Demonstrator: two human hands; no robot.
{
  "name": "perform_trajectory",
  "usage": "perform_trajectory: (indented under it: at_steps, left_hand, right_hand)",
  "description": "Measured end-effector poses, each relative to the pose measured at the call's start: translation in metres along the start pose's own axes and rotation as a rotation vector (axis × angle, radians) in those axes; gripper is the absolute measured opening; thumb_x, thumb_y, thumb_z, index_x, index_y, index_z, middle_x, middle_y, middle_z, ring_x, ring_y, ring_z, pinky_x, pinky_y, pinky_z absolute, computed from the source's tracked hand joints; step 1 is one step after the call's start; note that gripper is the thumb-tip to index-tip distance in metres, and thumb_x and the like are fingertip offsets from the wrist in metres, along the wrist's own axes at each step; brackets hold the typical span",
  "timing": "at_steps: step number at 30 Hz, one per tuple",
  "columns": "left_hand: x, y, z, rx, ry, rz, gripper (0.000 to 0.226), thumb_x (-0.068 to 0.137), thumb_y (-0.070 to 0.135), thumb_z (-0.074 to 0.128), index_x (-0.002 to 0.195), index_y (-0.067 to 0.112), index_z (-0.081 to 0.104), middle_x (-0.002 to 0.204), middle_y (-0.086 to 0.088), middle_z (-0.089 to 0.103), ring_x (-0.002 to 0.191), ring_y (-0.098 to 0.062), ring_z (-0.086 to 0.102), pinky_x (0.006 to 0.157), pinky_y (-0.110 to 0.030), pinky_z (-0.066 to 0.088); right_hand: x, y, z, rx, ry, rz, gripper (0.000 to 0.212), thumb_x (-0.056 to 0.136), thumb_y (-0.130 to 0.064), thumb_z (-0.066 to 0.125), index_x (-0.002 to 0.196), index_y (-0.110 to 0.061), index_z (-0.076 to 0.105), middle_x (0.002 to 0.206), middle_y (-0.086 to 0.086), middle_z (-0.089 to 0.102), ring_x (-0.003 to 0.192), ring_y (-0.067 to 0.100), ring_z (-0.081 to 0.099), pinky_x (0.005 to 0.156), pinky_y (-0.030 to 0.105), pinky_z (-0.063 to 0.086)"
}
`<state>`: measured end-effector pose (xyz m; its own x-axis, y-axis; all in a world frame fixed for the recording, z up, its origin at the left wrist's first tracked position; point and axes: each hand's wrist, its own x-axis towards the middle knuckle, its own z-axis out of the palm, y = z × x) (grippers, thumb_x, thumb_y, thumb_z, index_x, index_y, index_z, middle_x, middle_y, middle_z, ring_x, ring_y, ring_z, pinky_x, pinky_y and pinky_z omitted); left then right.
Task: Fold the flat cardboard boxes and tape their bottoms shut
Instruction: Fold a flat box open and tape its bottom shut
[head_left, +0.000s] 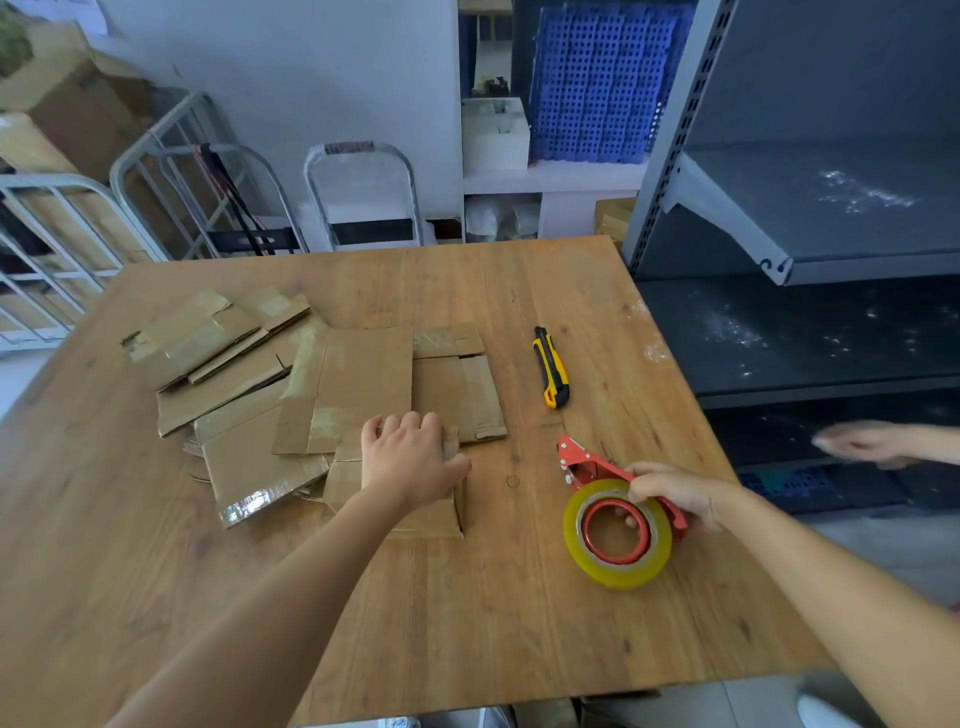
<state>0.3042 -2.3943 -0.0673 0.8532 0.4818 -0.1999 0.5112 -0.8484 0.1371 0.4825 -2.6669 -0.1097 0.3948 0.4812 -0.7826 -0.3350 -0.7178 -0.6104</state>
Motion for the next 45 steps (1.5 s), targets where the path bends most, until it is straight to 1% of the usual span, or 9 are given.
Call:
perform_trajectory:
  at_steps: [6, 11, 20, 25, 28, 34, 36, 39, 45]
  left_hand:
    - [0.000, 0.000, 0.000, 0.005, 0.007, -0.007, 0.038, 0.086, 0.053, 0.040, 0.106, 0.022, 0.050, 0.109, 0.001, 0.053, 0.115, -0.022, 0.045, 0.113, -0.041, 0.017]
    - [-0.001, 0.001, -0.001, 0.015, 0.002, -0.003, 0.037, 0.086, 0.053, 0.039, 0.105, 0.022, 0.049, 0.108, 0.001, 0.053, 0.114, -0.022, 0.046, 0.113, -0.042, 0.018]
    - [-0.002, 0.002, -0.002, 0.009, 0.003, -0.009, 0.039, 0.088, 0.055, 0.038, 0.104, 0.021, 0.050, 0.109, 0.000, 0.054, 0.117, -0.023, 0.047, 0.114, -0.041, 0.018]
    - [-0.002, -0.008, -0.021, -0.434, 0.027, -0.023, 0.051, 0.100, 0.045, 0.037, 0.138, 0.012, 0.045, 0.141, -0.005, 0.046, 0.132, -0.021, 0.039, 0.116, -0.037, 0.020]
    - [-0.010, -0.028, -0.030, -0.554, 0.131, -0.081, 0.051, 0.098, 0.026, 0.050, 0.144, 0.009, 0.036, 0.149, -0.008, 0.034, 0.134, -0.023, 0.036, 0.109, -0.033, 0.030]
    - [-0.035, -0.049, -0.020, -0.771, 0.183, -0.440, 0.064, 0.088, 0.038, 0.066, 0.134, 0.001, 0.042, 0.124, -0.008, 0.051, 0.119, -0.030, 0.047, 0.084, -0.033, 0.038]
    - [-0.038, -0.052, -0.014, -0.856, 0.151, -0.466, 0.049, 0.087, 0.041, 0.066, 0.113, 0.002, 0.053, 0.105, 0.001, 0.055, 0.103, -0.027, 0.055, 0.076, -0.035, 0.043]
    - [-0.033, -0.063, -0.009, -0.947, 0.095, -0.469, 0.039, 0.086, 0.043, 0.066, 0.088, 0.005, 0.058, 0.087, -0.005, 0.061, 0.083, -0.025, 0.058, 0.067, -0.036, 0.046]
    - [-0.024, -0.078, -0.005, -1.083, -0.098, -0.469, 0.047, 0.087, 0.051, 0.063, 0.098, 0.005, 0.063, 0.099, -0.009, 0.067, 0.091, -0.023, 0.063, 0.082, -0.038, 0.053]
  right_hand:
    - [-0.004, 0.000, 0.003, -0.236, 0.101, -0.031, 0.035, 0.076, -0.011, 0.066, 0.111, -0.014, 0.065, 0.097, 0.015, 0.073, 0.081, 0.023, 0.070, 0.069, 0.032, 0.057]
    - [-0.008, -0.008, 0.011, -0.466, 0.177, -0.101, 0.008, 0.074, -0.008, 0.066, 0.074, -0.011, 0.058, 0.067, 0.003, 0.059, 0.058, 0.014, 0.057, 0.059, 0.029, 0.047]
    - [-0.011, -0.014, 0.022, -0.741, 0.374, -0.101, 0.031, 0.075, -0.011, 0.069, 0.061, -0.019, 0.042, 0.060, -0.001, 0.048, 0.055, 0.015, 0.047, 0.052, 0.028, 0.034]
    - [-0.030, -0.030, 0.048, -0.927, 0.561, -0.135, 0.005, 0.089, -0.015, 0.062, 0.093, -0.016, 0.061, 0.099, 0.001, 0.062, 0.084, 0.019, 0.061, 0.063, 0.028, 0.047]
    - [-0.051, -0.053, 0.088, -0.708, 0.707, -0.413, 0.034, 0.097, -0.013, 0.052, 0.130, -0.006, 0.056, 0.129, 0.006, 0.059, 0.115, 0.026, 0.057, 0.094, 0.034, 0.047]
    - [-0.052, -0.089, 0.182, -0.358, 0.505, -0.607, 0.037, 0.101, -0.009, 0.042, 0.136, -0.006, 0.054, 0.130, 0.008, 0.063, 0.120, 0.018, 0.056, 0.091, 0.013, 0.037]
    - [-0.040, -0.094, 0.201, -0.320, 0.524, -0.578, 0.034, 0.101, -0.015, 0.041, 0.127, -0.004, 0.061, 0.118, 0.007, 0.068, 0.109, 0.020, 0.061, 0.090, 0.023, 0.045]
    - [-0.021, -0.100, 0.215, -0.295, 0.590, -0.495, 0.033, 0.099, -0.023, 0.045, 0.074, -0.005, 0.056, 0.070, 0.007, 0.058, 0.067, 0.022, 0.054, 0.065, 0.043, 0.049]
    - [-0.008, -0.116, 0.211, -0.317, 0.539, -0.317, 0.048, 0.102, -0.032, 0.045, 0.059, -0.011, 0.036, 0.059, 0.002, 0.039, 0.053, 0.015, 0.037, 0.046, 0.029, 0.022]
